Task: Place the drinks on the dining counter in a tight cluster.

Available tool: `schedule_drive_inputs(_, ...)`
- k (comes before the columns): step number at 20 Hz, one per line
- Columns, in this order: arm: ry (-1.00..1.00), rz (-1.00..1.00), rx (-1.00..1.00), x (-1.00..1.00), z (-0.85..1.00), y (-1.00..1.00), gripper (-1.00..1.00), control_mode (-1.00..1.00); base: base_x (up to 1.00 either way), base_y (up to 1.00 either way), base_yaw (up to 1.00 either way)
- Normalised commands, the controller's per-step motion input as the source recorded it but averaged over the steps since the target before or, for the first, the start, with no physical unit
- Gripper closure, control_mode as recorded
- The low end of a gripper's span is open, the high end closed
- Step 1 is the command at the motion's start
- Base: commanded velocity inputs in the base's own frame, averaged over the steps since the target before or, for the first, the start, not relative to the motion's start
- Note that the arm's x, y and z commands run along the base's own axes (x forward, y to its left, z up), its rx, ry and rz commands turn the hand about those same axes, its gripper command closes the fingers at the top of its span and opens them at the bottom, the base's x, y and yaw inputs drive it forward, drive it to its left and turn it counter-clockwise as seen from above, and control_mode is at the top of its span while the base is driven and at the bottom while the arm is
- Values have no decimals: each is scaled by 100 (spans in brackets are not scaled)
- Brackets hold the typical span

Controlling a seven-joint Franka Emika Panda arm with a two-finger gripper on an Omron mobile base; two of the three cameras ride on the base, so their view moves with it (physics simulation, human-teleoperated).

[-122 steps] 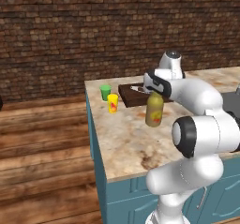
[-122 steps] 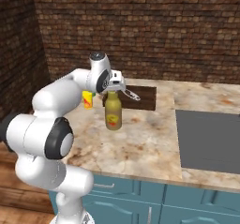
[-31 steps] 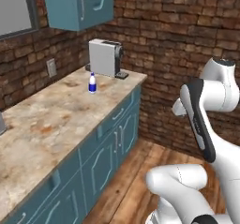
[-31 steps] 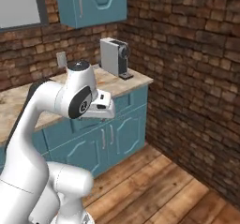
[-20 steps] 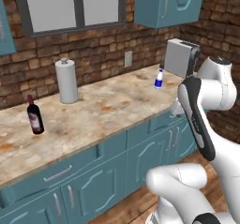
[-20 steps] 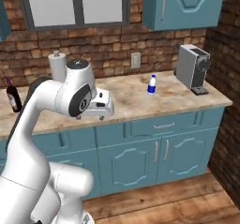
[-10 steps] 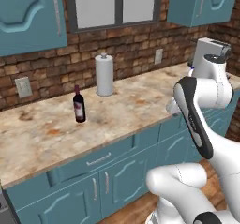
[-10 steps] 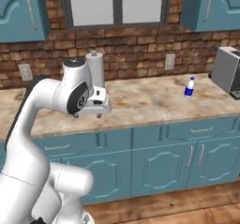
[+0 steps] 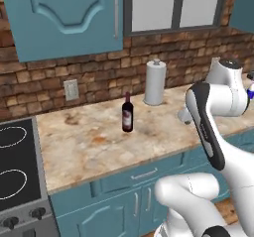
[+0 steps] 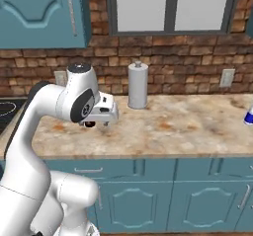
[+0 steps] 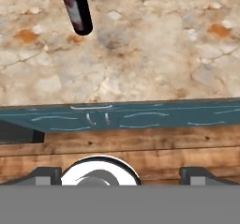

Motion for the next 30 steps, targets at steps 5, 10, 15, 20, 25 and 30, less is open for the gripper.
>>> schedule_drive_inputs(5, 0, 0, 0, 0, 0, 0, -100, 100, 50, 0, 44)
schedule_drive_inputs(10, 0, 0, 0, 0, 0, 0, -100, 100, 58, -6, 35)
schedule_drive_inputs(15, 0, 0, 0, 0, 0, 0, -100, 100, 73, -33, 19)
schedule_drive_inputs(20, 0, 0, 0, 0, 0, 0, -100, 100, 61, -54, 3)
schedule_drive_inputs(25, 0, 0, 0, 0, 0, 0, -100, 100, 10, 0, 0)
schedule_drive_inputs(30, 0, 0, 0, 0, 0, 0, -100, 100, 0, 0, 0)
